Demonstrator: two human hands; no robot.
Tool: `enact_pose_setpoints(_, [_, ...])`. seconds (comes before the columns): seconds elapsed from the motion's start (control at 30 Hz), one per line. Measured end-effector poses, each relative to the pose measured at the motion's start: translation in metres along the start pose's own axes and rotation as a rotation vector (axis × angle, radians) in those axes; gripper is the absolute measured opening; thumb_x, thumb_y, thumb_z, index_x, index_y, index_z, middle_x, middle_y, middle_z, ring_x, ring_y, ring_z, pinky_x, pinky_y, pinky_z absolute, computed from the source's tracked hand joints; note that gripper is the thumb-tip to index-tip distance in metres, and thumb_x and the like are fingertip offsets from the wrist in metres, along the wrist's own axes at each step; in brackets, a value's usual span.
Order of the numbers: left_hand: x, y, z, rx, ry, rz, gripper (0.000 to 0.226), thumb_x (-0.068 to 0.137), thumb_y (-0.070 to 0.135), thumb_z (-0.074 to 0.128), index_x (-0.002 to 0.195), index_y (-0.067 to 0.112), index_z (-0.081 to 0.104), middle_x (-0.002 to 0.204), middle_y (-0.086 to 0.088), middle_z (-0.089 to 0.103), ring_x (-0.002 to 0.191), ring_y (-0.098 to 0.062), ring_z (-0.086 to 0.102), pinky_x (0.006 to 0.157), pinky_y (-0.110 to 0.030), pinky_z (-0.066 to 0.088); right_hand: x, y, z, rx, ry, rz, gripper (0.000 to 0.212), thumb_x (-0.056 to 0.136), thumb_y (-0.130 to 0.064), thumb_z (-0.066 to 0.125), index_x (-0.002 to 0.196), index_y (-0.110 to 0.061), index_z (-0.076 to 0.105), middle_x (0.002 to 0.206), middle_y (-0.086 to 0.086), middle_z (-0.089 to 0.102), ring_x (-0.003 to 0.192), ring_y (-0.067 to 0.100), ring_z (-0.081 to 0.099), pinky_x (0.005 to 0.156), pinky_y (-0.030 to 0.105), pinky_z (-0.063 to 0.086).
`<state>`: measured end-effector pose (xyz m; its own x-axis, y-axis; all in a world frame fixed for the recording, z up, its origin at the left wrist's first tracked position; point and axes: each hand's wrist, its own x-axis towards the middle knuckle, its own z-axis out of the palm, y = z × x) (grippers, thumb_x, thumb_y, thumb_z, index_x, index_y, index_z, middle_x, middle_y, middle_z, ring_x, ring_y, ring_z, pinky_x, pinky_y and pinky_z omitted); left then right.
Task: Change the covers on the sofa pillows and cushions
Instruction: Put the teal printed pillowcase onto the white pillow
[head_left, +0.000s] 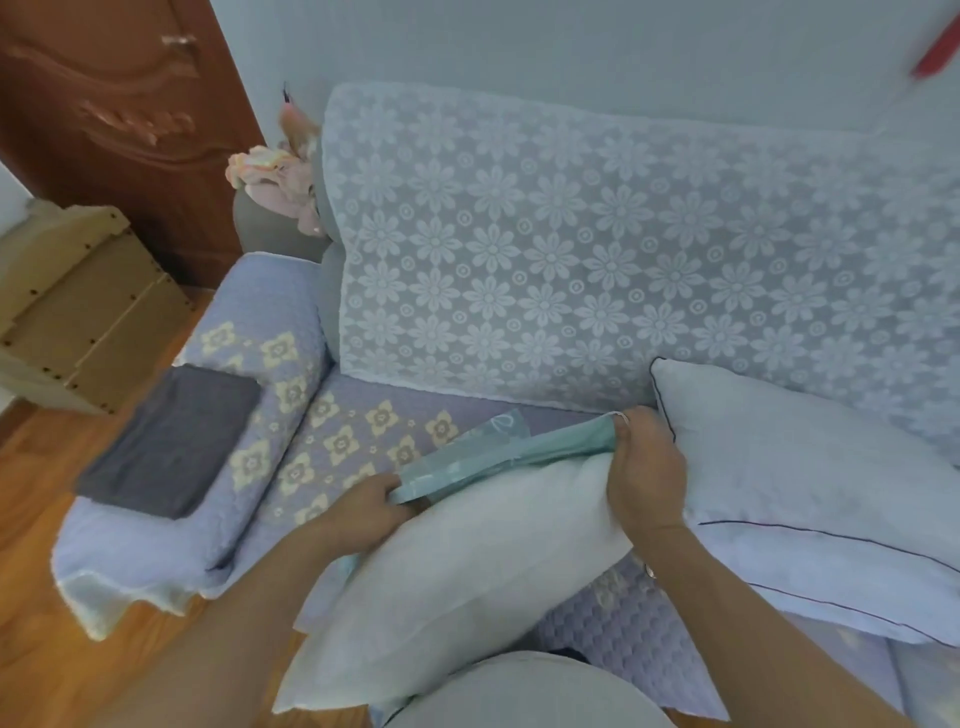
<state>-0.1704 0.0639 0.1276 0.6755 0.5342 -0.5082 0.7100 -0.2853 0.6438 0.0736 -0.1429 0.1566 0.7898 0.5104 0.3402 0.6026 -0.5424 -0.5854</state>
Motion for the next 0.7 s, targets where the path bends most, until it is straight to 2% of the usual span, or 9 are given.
enact_pose_setpoints(0.07, [-0.011,-0.009,-0.005,0.055,0.014,0.054,0.013,0.093,0.042,0.068,0.089,0.041,0.056,0.081,0.019,0.061,0.073,0.008,0.057,0.061,-0.014,0.039,-0.003,0.012,-0.002,-0.019,-0.011,0.088,0.030,0.106,-0.018,0.036,0.097,-0.002,0.060,0.089,0.012,0.060,0.079,0.032,0.056,0.067,0.034,0.034])
enact_pose_setpoints(0.13, [-0.020,-0.027,-0.008,0.229,0.009,0.030,0.009,0.096,0.045,0.061,0.095,0.038,0.055,0.087,0.015,0.062,0.076,0.001,0.057,0.064,-0.025,0.042,-0.007,0.022,-0.003,-0.058,0.005,0.149,0.030,0.107,-0.022,0.034,0.090,-0.007,0.054,0.083,0.011,0.058,0.076,0.034,0.056,0.065,0.036,0.034])
enact_pose_setpoints(0.2, [-0.034,-0.051,-0.011,0.439,-0.002,-0.052,0.007,0.099,0.035,0.051,0.103,0.032,0.057,0.095,0.008,0.064,0.082,-0.009,0.059,0.069,-0.031,0.047,-0.010,0.032,-0.003,-0.110,0.005,0.235,0.029,0.108,-0.024,0.032,0.087,-0.010,0.048,0.081,0.012,0.057,0.075,0.035,0.055,0.065,0.039,0.036])
enact_pose_setpoints(0.27, [-0.054,-0.070,-0.013,0.393,0.084,-0.098,0.023,0.100,0.016,0.045,0.107,0.033,0.058,0.102,0.006,0.067,0.089,-0.014,0.062,0.081,-0.035,0.050,-0.011,0.035,-0.002,-0.126,-0.024,0.300,0.026,0.108,-0.023,0.034,0.085,-0.013,0.042,0.081,0.014,0.056,0.075,0.037,0.055,0.066,0.041,0.037])
enact_pose_setpoints(0.3, [-0.062,-0.072,-0.017,0.311,0.177,-0.098,0.029,0.099,0.008,0.044,0.105,0.032,0.059,0.097,0.005,0.067,0.086,-0.016,0.063,0.081,-0.037,0.051,-0.012,0.036,-0.002,-0.119,-0.028,0.307,0.026,0.108,-0.023,0.034,0.085,-0.013,0.041,0.082,0.015,0.057,0.077,0.037,0.056,0.066,0.041,0.037])
enact_pose_setpoints(0.4, [-0.075,-0.019,-0.043,0.124,0.536,0.007,0.024,0.096,-0.004,0.046,0.100,0.014,0.062,0.082,0.002,0.063,0.072,-0.017,0.058,0.063,-0.035,0.042,0.011,0.016,-0.012,-0.045,0.049,0.358,0.027,0.107,-0.023,0.034,0.086,-0.010,0.044,0.077,0.007,0.055,0.079,0.033,0.057,0.067,0.037,0.035])
enact_pose_setpoints(0.5, [-0.088,0.087,-0.102,0.022,0.690,0.108,0.025,0.095,-0.002,0.046,0.094,0.017,0.062,0.082,0.003,0.063,0.077,-0.013,0.058,0.059,-0.027,0.039,0.085,-0.046,-0.046,0.115,0.183,0.325,0.030,0.108,-0.024,0.032,0.084,-0.010,0.044,0.069,-0.004,0.043,0.071,0.022,0.048,0.066,0.033,0.032])
enact_pose_setpoints(0.63, [-0.137,0.179,-0.200,0.107,0.845,0.212,0.029,0.096,0.000,0.045,0.099,0.020,0.065,0.091,0.002,0.063,0.080,-0.012,0.055,0.064,-0.030,0.040,0.168,-0.141,-0.144,0.217,0.283,0.018,0.029,0.106,-0.021,0.037,0.084,-0.007,0.050,0.068,-0.005,0.042,0.069,0.018,0.040,0.059,0.031,0.021])
enact_pose_setpoints(0.7, [-0.145,0.191,-0.202,0.081,1.157,0.235,0.025,0.097,0.002,0.046,0.101,0.022,0.061,0.088,0.002,0.063,0.076,-0.020,0.054,0.061,-0.038,0.039,0.166,-0.157,-0.157,0.294,0.489,-0.112,0.026,0.105,-0.021,0.040,0.083,-0.011,0.050,0.069,-0.003,0.046,0.069,0.017,0.040,0.061,0.030,0.023])
